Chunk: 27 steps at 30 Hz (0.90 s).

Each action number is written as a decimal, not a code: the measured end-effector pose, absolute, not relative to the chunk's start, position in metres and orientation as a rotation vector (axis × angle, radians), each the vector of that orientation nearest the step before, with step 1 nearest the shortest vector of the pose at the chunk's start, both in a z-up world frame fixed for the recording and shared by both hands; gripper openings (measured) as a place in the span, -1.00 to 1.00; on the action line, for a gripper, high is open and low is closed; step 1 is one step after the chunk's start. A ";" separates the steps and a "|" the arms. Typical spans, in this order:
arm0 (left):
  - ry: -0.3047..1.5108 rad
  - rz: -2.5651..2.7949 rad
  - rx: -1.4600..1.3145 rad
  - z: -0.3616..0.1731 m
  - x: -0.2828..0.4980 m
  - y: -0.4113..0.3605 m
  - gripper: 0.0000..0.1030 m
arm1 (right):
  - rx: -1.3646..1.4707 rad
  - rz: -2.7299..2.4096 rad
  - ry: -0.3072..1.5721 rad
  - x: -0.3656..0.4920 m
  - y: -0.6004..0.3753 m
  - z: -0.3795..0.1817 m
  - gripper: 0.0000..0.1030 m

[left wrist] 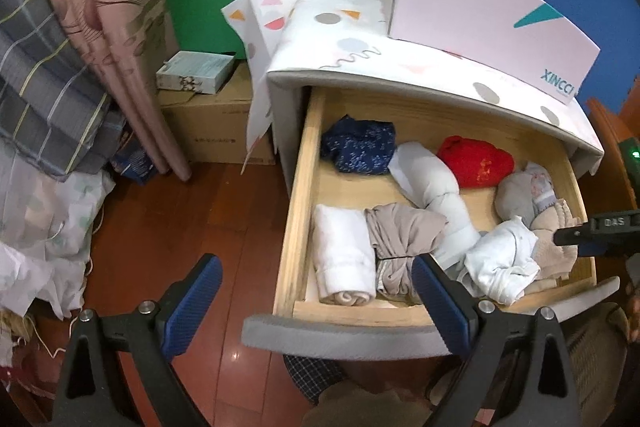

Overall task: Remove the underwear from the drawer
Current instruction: 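Grasp the beige lace underwear with the right gripper while the left gripper grasps the taupe underwear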

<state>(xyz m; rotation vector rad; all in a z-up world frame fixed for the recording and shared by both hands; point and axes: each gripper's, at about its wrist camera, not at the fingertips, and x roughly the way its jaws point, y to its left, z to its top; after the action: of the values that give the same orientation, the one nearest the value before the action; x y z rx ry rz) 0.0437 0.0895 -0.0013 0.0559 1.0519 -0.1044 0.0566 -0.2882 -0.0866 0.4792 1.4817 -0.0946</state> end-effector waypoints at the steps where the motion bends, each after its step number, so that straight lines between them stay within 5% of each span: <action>1: 1.055 -0.116 0.055 -0.002 0.045 0.088 0.90 | 0.483 -0.107 1.490 0.058 -0.289 -0.091 0.44; 23: 1.329 -0.239 -0.089 -0.033 0.089 0.048 0.90 | 0.297 -0.139 1.602 0.099 -0.253 -0.151 0.57; 27: 1.436 -0.235 -0.167 -0.049 0.095 0.041 0.90 | 0.233 -0.135 1.603 0.103 -0.239 -0.157 0.44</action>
<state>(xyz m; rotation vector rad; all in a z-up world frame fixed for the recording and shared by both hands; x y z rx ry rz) 0.0954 0.0409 -0.0492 -0.1674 1.4360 -0.2354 0.1035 -0.2393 -0.1567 0.2333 1.6034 -0.1349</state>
